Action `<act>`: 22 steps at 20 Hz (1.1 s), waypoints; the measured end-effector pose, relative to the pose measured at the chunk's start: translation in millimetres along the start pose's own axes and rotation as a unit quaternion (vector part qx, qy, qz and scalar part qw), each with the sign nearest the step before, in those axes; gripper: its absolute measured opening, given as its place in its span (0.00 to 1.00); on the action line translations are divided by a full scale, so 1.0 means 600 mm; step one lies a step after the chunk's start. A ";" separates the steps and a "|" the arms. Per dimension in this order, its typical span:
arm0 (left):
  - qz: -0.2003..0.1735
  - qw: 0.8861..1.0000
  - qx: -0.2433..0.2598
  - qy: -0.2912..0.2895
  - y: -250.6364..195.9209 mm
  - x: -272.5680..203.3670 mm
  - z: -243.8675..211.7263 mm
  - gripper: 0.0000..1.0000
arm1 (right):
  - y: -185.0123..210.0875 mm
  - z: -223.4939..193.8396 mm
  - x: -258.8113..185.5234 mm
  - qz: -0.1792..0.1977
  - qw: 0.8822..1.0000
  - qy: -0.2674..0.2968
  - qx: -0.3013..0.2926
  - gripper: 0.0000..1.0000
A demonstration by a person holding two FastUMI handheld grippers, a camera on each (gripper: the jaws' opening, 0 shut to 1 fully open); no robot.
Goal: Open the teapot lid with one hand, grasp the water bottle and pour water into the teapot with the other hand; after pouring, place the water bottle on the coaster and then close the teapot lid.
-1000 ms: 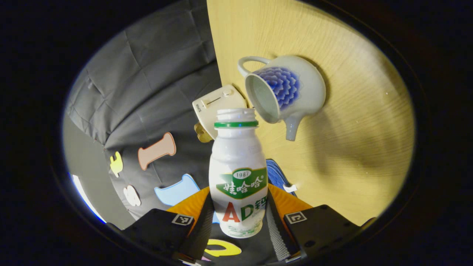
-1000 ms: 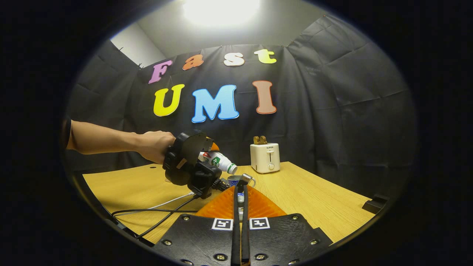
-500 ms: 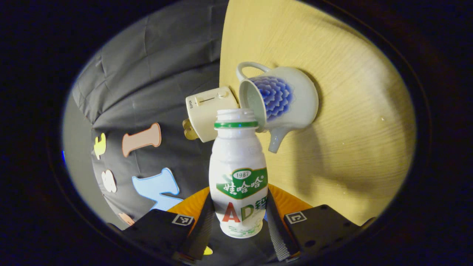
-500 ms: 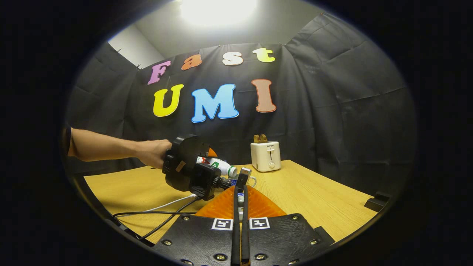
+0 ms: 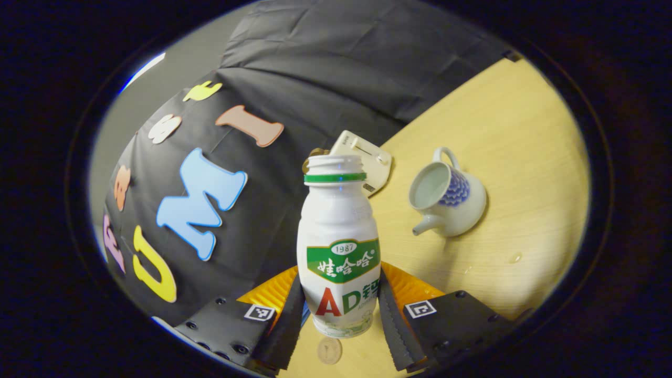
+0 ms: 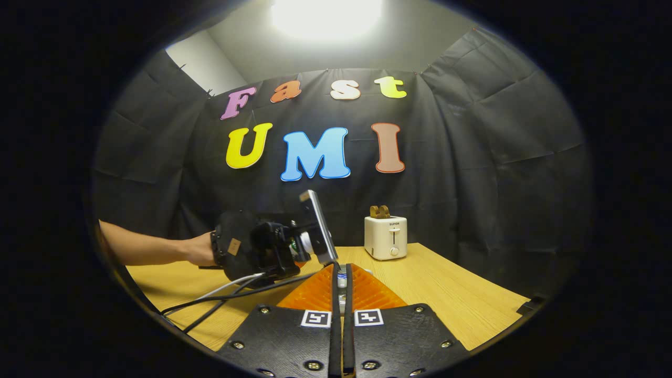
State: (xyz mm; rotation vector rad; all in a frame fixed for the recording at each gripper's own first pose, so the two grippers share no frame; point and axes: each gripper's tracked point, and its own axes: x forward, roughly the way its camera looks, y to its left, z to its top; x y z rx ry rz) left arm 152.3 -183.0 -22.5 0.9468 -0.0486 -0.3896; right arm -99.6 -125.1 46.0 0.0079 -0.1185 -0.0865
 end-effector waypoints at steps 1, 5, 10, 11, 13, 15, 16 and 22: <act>0.012 0.998 -0.061 -0.016 0.013 -0.010 -0.003 0.80 | 0.009 0.000 0.029 0.005 1.000 0.007 0.005 0.02; 0.034 0.973 -0.221 -0.055 0.056 -0.027 -0.019 0.81 | 0.022 0.000 0.096 0.011 1.000 0.017 0.014 0.02; 0.038 0.923 -0.373 -0.082 0.096 -0.036 -0.067 0.80 | 0.024 -0.002 0.193 0.005 1.000 0.025 -0.016 0.02; 0.051 0.917 -0.385 -0.087 0.119 -0.049 -0.080 0.80 | 0.023 -0.008 0.213 0.002 0.999 0.030 -0.021 0.02; 0.073 0.902 -0.414 -0.098 0.161 -0.073 -0.104 0.73 | 0.020 -0.024 0.252 -0.003 0.998 0.047 -0.035 0.02; 0.072 0.888 -0.443 -0.101 0.172 -0.083 -0.119 0.75 | 0.021 -0.045 0.276 -0.001 0.997 0.064 -0.037 0.02; 0.078 0.884 -0.452 -0.092 0.179 -0.081 -0.140 0.80 | 0.015 -0.058 0.289 -0.009 0.996 0.072 -0.044 0.02; 0.119 0.869 -0.474 -0.082 0.220 -0.095 -0.175 0.70 | -0.012 -0.098 0.313 -0.030 0.995 0.087 -0.042 0.02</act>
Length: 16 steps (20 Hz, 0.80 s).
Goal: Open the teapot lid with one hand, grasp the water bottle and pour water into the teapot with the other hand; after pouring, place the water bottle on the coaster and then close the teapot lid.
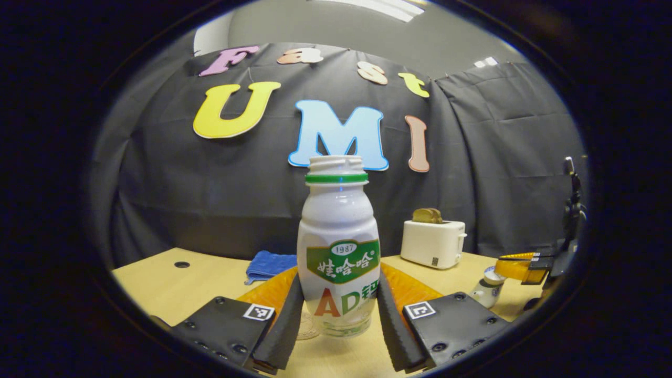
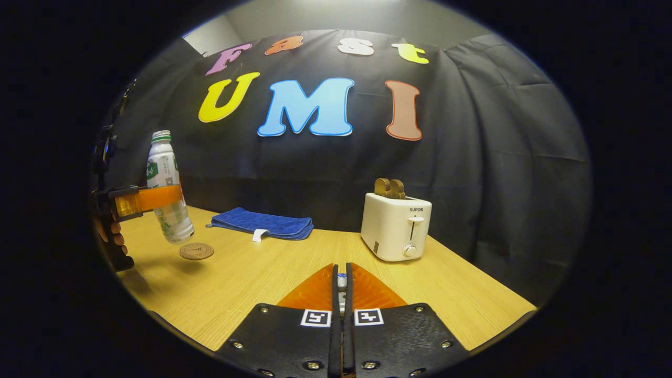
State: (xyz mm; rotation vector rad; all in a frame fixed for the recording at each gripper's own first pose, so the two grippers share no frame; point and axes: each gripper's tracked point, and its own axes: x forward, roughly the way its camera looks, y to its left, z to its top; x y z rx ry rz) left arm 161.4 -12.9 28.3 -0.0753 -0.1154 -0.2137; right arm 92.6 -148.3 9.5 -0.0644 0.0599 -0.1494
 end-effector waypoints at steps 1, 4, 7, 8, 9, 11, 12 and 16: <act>0.005 1.000 0.000 -0.003 0.005 -0.002 0.001 0.80 | -0.001 -0.002 0.000 0.000 1.000 0.001 0.002 0.02; 0.018 1.000 -0.009 0.000 0.015 -0.011 -0.004 0.80 | 0.005 -0.008 0.002 0.007 1.000 0.004 0.010 0.02; 0.028 1.000 -0.010 0.006 0.025 -0.007 -0.009 0.80 | 0.009 -0.014 0.004 0.009 1.000 0.009 0.007 0.02; 0.029 1.000 -0.009 0.008 0.027 -0.005 -0.009 0.75 | 0.009 -0.018 0.003 0.009 1.000 0.012 0.005 0.02; 0.031 0.999 -0.008 0.008 0.027 -0.004 -0.012 0.75 | 0.007 -0.023 0.005 0.008 1.000 0.015 0.007 0.02; 0.030 0.999 -0.009 0.008 0.027 0.000 -0.014 0.75 | 0.006 -0.029 0.004 0.008 1.000 0.021 0.012 0.02; 0.030 0.999 -0.006 0.008 0.029 0.002 -0.014 0.80 | 0.006 -0.029 0.006 0.008 1.000 0.021 0.014 0.02; 0.043 0.999 0.006 0.021 0.047 0.014 -0.026 0.80 | 0.005 -0.024 -0.001 0.003 1.000 0.013 0.006 0.17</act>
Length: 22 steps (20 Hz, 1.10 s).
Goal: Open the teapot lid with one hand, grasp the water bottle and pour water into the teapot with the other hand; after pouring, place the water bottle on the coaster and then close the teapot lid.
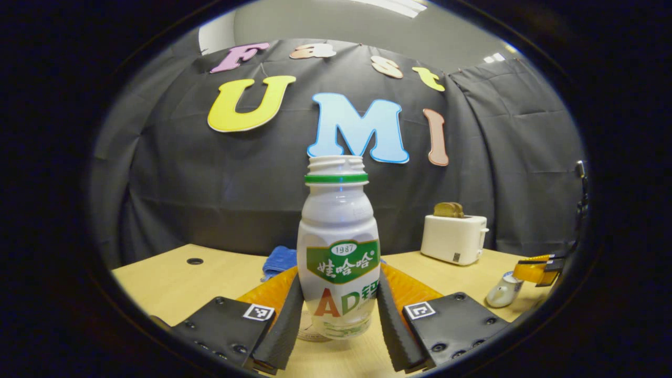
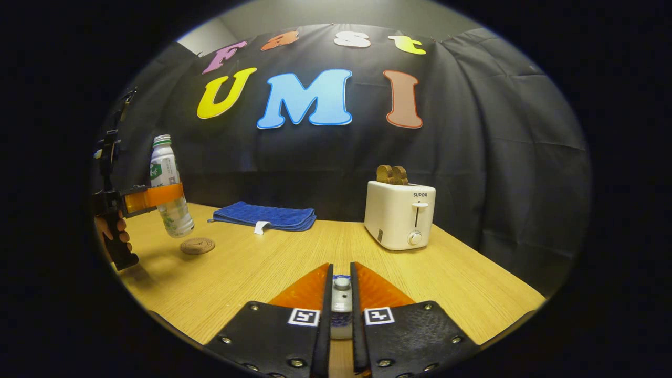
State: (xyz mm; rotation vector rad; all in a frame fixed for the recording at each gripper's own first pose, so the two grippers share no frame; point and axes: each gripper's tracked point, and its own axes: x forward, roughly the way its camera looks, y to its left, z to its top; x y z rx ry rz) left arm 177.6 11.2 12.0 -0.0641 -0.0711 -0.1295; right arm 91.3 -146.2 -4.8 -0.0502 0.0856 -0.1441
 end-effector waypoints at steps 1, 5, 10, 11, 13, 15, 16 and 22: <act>0.002 1.000 -0.003 0.000 0.008 0.005 0.002 0.80 | 0.002 0.018 -0.015 -0.005 1.000 -0.017 -0.005 0.35; -0.002 1.000 0.006 0.007 0.040 0.037 0.003 0.70 | 0.037 0.073 -0.048 0.006 0.995 -0.093 -0.026 0.69; 0.002 0.998 0.027 0.048 0.067 0.093 -0.072 0.70 | 0.055 0.061 -0.046 0.026 0.995 -0.085 -0.041 0.69; 0.000 0.998 0.031 0.054 0.067 0.095 -0.080 0.80 | 0.055 0.060 -0.047 0.028 0.995 -0.082 -0.038 0.69; 0.003 0.997 0.044 0.061 0.071 0.099 -0.089 0.80 | 0.053 0.062 -0.047 0.026 0.996 -0.082 -0.034 0.69; -0.004 0.997 0.041 0.069 0.062 0.101 -0.098 0.80 | 0.055 0.064 -0.047 0.028 0.996 -0.083 -0.032 0.69; -0.005 0.997 0.041 0.066 0.059 0.103 -0.097 0.80 | 0.057 0.061 -0.047 0.030 0.996 -0.080 -0.032 0.69; -0.004 0.997 0.037 0.069 0.057 0.095 -0.092 0.90 | 0.070 0.055 -0.047 0.042 0.996 -0.073 -0.040 0.69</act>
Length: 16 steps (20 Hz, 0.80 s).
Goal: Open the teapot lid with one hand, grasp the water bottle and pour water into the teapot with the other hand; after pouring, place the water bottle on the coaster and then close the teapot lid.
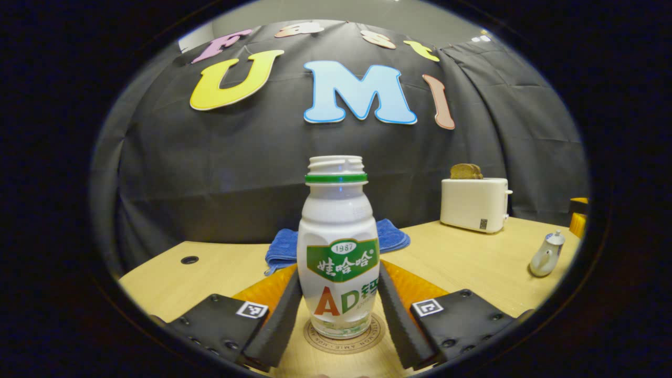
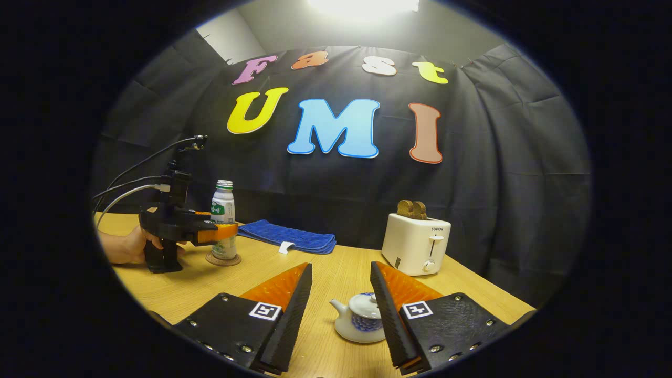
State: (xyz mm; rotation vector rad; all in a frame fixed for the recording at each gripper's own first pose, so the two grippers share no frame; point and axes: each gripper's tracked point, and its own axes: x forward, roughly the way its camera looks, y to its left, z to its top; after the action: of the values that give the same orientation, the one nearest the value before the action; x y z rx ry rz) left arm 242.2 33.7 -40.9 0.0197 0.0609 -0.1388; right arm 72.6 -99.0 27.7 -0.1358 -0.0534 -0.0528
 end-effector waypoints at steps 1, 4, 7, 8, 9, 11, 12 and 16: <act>0.001 1.000 -0.006 -0.002 0.001 -0.002 0.001 0.95 | 0.000 -0.001 0.000 0.000 1.000 0.001 0.000 0.69; 0.006 1.000 -0.010 -0.006 0.005 -0.012 0.006 1.00 | 0.003 -0.001 0.000 0.002 1.000 0.000 -0.002 0.69; 0.012 1.000 -0.010 -0.013 0.007 -0.024 0.019 0.99 | 0.006 0.001 -0.002 0.002 1.000 -0.003 -0.009 0.69; 0.014 1.000 -0.010 -0.013 0.008 -0.030 0.017 0.97 | 0.006 0.002 -0.002 0.000 1.000 -0.004 -0.012 0.69; 0.015 1.000 -0.009 -0.015 0.009 -0.037 0.018 0.97 | 0.006 0.002 -0.002 0.000 1.000 -0.006 -0.014 0.69; 0.020 1.000 -0.007 -0.017 0.012 -0.051 0.021 1.00 | 0.011 0.009 -0.006 0.003 1.000 -0.013 -0.016 0.69; 0.021 1.000 -0.013 -0.019 0.009 -0.063 0.026 1.00 | 0.015 0.014 -0.008 0.004 1.000 -0.019 -0.018 0.69; 0.004 0.999 -0.028 -0.018 -0.036 -0.137 0.033 1.00 | 0.053 0.012 -0.014 0.023 1.000 -0.003 0.003 0.70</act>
State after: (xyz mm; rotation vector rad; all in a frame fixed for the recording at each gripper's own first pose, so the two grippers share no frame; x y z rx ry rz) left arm 159.3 23.3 -16.4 -0.0379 0.0285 -0.1285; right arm 65.9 -66.1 30.1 -0.1319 -0.0570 -0.0067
